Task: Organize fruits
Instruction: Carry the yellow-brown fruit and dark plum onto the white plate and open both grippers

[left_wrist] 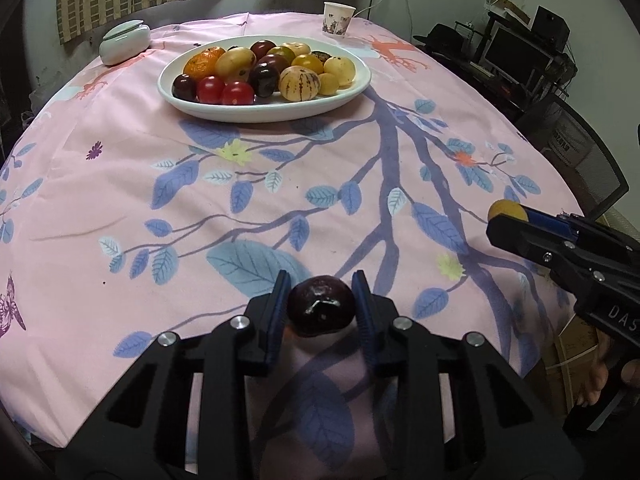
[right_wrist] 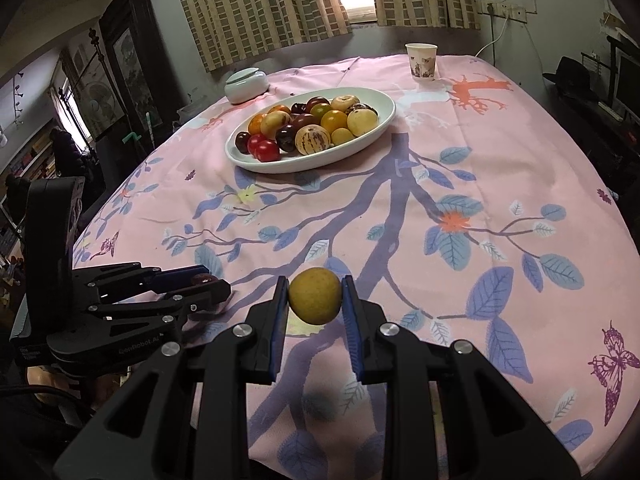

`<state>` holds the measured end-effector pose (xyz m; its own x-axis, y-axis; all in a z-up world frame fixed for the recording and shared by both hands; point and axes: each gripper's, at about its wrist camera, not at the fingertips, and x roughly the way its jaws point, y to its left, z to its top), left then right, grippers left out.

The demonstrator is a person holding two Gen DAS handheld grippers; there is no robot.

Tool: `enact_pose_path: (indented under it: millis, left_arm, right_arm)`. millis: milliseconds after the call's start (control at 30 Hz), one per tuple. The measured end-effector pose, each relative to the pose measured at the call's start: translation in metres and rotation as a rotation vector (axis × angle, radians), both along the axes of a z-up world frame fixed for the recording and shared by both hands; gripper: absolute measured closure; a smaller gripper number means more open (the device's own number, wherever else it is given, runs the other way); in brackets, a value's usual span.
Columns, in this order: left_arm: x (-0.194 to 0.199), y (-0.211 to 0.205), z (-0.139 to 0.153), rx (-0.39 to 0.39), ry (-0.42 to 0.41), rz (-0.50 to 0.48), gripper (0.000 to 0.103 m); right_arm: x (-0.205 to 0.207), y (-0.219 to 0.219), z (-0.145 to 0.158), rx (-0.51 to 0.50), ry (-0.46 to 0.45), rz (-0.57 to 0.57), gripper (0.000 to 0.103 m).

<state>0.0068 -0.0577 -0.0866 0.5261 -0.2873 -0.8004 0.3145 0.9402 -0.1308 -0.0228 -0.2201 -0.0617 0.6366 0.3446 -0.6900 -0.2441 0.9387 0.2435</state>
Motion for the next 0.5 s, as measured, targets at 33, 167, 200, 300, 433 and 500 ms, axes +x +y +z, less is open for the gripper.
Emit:
enact_pose_path:
  millis: [33,167,200,300,433,500]
  left_arm:
    - [0.000,0.001,0.002,-0.001,-0.002,0.001,0.071]
    - [0.004,0.008,0.007,-0.007,-0.011,0.008,0.071]
    - [0.006,0.011,0.009,-0.011,-0.012,0.010,0.071]
    - [0.013,0.018,0.011,-0.021,-0.009,0.016,0.071]
    - [0.026,0.027,0.017,-0.031,-0.001,0.020,0.071]
    - [0.035,0.031,0.022,-0.028,-0.006,0.022,0.071]
  right_arm:
    - [0.001,0.001,-0.001,-0.001,0.003,0.001,0.076]
    - [0.007,0.007,-0.002,-0.006,0.013,0.007,0.076]
    - [0.009,0.008,-0.002,-0.006,0.015,0.009,0.076]
    - [0.017,0.013,-0.003,-0.008,0.026,0.017,0.076]
    - [0.031,0.023,-0.002,-0.014,0.039,0.037,0.076]
    - [0.040,0.029,0.002,-0.015,0.038,0.054,0.076]
